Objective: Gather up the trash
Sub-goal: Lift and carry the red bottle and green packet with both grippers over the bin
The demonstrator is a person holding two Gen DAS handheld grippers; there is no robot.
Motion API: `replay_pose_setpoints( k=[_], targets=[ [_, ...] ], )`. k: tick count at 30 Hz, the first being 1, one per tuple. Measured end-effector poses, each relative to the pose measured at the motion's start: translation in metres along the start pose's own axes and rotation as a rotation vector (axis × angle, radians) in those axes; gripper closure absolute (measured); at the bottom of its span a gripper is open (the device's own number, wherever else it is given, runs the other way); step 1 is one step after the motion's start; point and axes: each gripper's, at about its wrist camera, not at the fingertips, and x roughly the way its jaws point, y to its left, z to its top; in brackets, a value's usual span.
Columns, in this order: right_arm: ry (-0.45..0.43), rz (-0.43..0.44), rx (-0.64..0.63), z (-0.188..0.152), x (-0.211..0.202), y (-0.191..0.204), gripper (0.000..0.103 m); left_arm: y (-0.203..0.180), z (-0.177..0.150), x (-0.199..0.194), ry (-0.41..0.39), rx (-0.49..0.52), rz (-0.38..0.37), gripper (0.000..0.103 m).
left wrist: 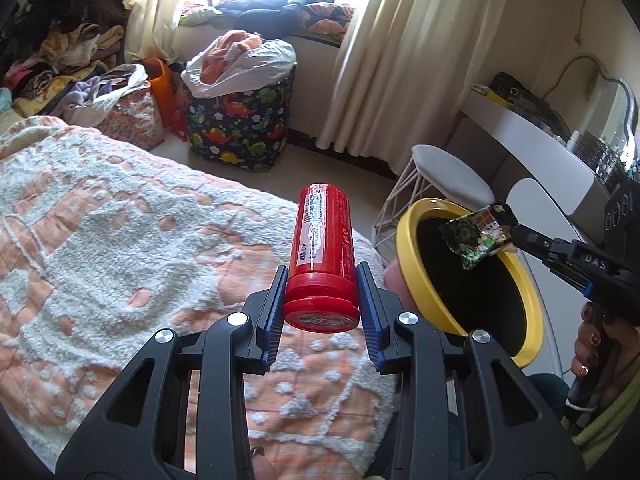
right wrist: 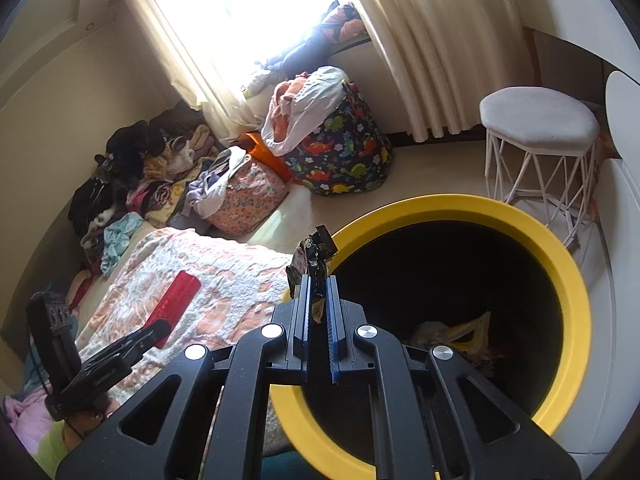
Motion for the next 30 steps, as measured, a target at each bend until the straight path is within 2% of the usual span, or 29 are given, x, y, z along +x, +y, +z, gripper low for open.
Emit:
replay_pose_setpoints(
  k=[11, 30],
  targets=[
    [-0.034, -0.052, 0.058, 0.004, -0.011, -0.024, 0.096, -0.032, 0.003, 0.004, 0.012, 0.054, -0.052, 0.076],
    [-0.067, -0.133, 0.133, 0.006, -0.024, -0.057, 0.096, -0.1, -0.004, 0.035, 0.092, 0.177, -0.152, 0.076]
  ],
)
